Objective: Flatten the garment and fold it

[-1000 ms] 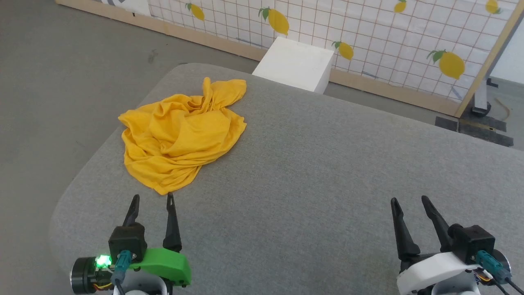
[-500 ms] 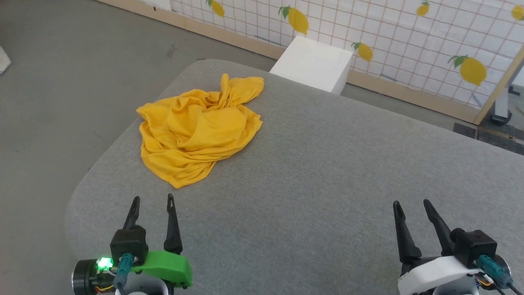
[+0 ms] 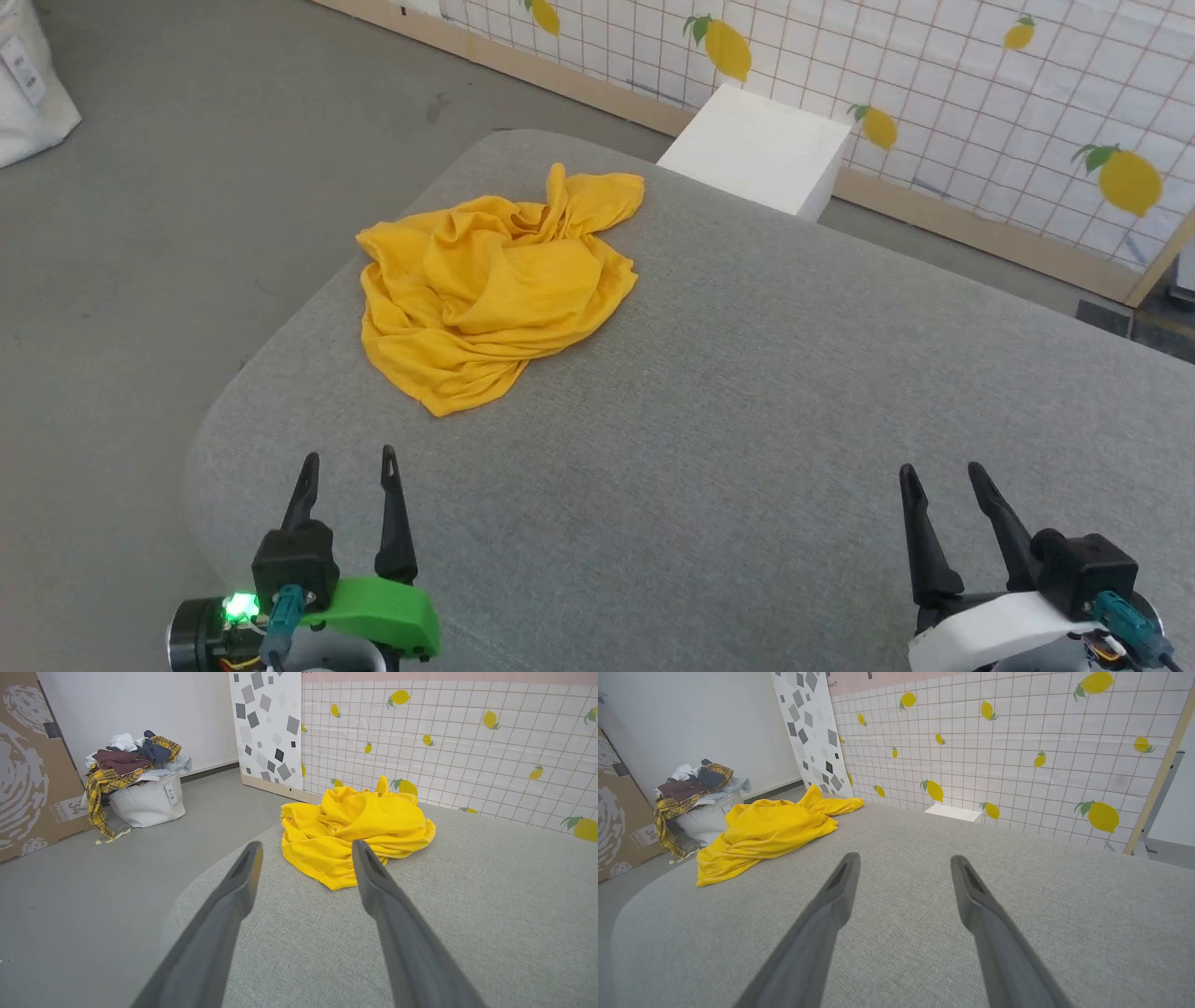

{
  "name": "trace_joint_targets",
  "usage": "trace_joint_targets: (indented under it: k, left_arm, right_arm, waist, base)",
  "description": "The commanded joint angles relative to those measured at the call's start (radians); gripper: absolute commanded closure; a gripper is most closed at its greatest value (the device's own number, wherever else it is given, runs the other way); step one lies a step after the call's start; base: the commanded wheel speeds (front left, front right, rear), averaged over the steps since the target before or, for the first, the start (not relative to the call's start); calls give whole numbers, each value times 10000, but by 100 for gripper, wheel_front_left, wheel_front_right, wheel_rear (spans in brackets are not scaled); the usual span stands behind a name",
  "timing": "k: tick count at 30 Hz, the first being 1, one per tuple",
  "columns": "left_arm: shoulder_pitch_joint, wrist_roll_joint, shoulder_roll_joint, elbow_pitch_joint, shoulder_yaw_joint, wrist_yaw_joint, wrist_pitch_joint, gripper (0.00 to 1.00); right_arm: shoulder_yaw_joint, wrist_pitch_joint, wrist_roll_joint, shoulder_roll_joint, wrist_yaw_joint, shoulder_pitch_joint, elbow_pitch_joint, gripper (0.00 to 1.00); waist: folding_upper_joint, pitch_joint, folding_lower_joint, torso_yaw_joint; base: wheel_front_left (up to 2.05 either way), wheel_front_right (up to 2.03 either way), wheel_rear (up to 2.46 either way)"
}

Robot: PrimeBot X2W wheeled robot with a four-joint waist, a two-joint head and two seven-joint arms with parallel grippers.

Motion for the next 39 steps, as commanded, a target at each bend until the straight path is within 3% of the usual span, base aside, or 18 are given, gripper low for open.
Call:
trace_joint_targets:
  k: [1, 13, 22, 25, 30, 34, 39]
  left_arm:
    - [187, -102, -9, 47, -33, 89, -118, 0]
    - [137, -302, -17, 195, -34, -8, -118, 0]
    - [-2843, -1993, 289, 1392, 400, -1385, 445, 0]
    - [-4413, -2438, 694, 2197, 489, -1866, 1177, 0]
    - [-6629, -3463, 1235, 3796, 887, -2191, 2774, 0]
    - [-7968, -4270, 1541, 4872, 1239, -2239, 4314, 0]
    - [-8953, -4471, 1761, 5977, 1072, -1875, 6397, 0]
  right_arm:
    - [-39, -134, 90, 1, -15, 109, 69, 0]
    - [-10, -134, 65, 1, -15, 80, 114, 0]
    - [-118, -119, -443, 1, -15, -141, -67, 0]
    - [-272, 23, -778, 1, -15, -333, -319, 0]
    - [-391, 489, -1377, 1, -15, -652, -1032, 0]
    - [-573, 806, -1693, 1, -15, -781, -1652, 0]
    - [-925, 1004, -1804, 1, -15, -818, -2280, 0]
  waist:
    - [0, 15, 0, 79]
    - [0, 59, 0, 29]
    - [0, 892, 0, -354]
    - [0, 1501, 0, -678]
    - [0, 2743, 0, -1466]
    - [0, 3724, 0, -2099]
    - [0, 4676, 0, -2604]
  base:
    - [0, 0, 0]
    - [0, 0, 0]
    - [0, 0, 0]
    - [0, 0, 0]
    - [0, 0, 0]
    - [0, 0, 0]
    - [0, 0, 0]
